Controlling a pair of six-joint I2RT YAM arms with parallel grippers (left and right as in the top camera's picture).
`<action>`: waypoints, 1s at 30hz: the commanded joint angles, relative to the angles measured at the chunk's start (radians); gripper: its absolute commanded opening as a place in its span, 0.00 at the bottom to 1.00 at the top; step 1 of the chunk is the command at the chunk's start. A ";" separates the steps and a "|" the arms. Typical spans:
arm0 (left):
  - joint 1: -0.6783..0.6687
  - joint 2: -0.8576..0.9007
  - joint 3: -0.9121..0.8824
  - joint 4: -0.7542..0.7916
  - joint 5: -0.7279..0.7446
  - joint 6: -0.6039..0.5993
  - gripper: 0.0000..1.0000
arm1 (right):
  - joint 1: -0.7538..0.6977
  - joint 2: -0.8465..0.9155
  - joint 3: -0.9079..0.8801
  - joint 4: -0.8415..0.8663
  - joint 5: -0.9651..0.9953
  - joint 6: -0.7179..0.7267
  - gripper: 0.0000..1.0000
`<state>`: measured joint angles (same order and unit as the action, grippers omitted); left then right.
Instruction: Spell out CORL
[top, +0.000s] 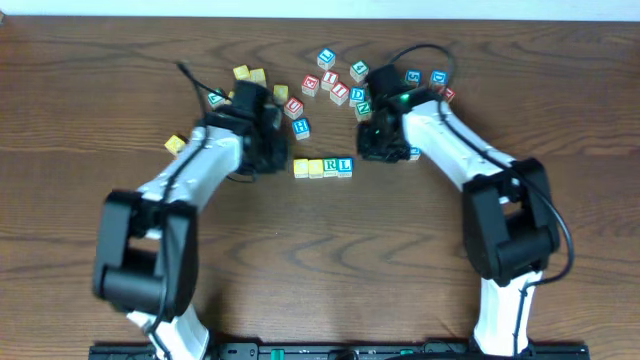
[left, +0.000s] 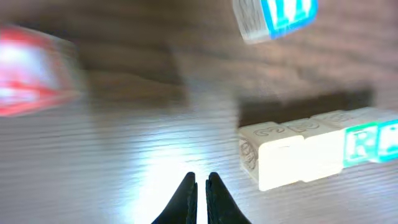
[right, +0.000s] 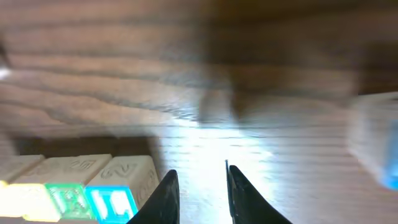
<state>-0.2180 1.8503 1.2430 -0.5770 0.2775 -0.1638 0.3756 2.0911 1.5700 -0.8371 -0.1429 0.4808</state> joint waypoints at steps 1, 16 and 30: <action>0.065 -0.156 0.084 -0.061 -0.072 0.037 0.07 | -0.040 -0.120 0.027 -0.013 -0.006 -0.069 0.21; 0.221 -0.637 0.151 -0.163 -0.085 0.024 0.98 | -0.111 -0.568 0.027 -0.158 0.032 -0.217 0.99; 0.222 -0.649 0.151 -0.171 -0.087 0.025 0.98 | -0.111 -0.656 0.027 -0.214 0.032 -0.217 0.99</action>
<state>-0.0010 1.1999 1.3880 -0.7452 0.1993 -0.1337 0.2676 1.4353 1.5772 -1.0313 -0.1184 0.2768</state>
